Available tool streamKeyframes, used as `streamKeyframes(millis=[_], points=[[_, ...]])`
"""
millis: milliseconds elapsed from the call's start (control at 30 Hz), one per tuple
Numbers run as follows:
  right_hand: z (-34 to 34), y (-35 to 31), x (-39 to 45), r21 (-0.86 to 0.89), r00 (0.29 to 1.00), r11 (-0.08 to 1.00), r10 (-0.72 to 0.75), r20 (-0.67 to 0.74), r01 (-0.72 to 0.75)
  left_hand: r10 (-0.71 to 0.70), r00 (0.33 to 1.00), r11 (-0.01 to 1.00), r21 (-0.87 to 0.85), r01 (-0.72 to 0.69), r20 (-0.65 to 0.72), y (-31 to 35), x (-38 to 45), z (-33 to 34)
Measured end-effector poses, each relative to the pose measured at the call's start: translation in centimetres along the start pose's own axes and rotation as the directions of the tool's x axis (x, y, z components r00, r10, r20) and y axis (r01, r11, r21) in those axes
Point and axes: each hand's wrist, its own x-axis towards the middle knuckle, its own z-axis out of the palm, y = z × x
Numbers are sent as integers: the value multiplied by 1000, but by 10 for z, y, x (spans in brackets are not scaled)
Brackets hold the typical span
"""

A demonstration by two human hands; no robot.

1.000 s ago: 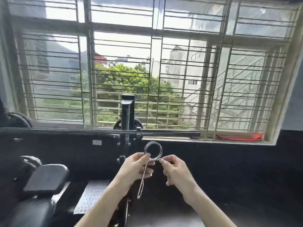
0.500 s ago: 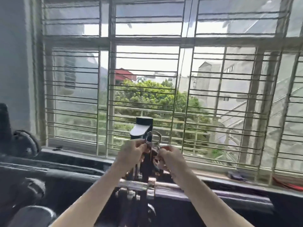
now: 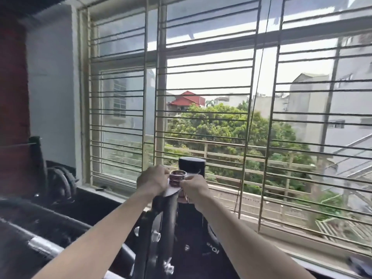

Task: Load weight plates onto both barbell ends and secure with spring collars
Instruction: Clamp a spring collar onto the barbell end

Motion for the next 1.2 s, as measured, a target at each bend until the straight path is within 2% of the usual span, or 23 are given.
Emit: streamKeyframes(millis=[167,300,533,733,833,933,1000,1067,1100,1200], points=[[-6,3,26,-14,993,998,66,98,-65,3,1000,995,103,-1,-13,7,10,8],[-8,7,32,11,987,998,61,150,-64,-6,1000,995,98,6,-2,8,10,11],[-2,10,32,55,998,998,8,58,-11,-35,999,997,65,36,-20,7,8,13],[-20,11,17,65,997,996,60,42,-63,-19,994,1000,4,19,-112,3,7,13],[-56,15,7,-42,987,993,118,108,-115,-22,953,1000,-1,22,-304,4,1,12],[-105,28,3,-214,982,973,117,146,-85,-7,825,1000,-29,-11,-566,21,-19,6],[-141,40,1,-261,981,963,113,160,-68,80,765,993,-15,-117,-639,52,-41,1],[-177,56,-1,-278,977,959,114,180,-61,151,774,973,-48,-228,-615,92,-65,4],[-195,65,-1,-281,976,958,115,187,-59,165,805,963,-82,-256,-569,114,-75,10],[-246,92,-1,-290,970,955,119,210,-55,197,936,961,-133,-244,-292,175,-93,44]])
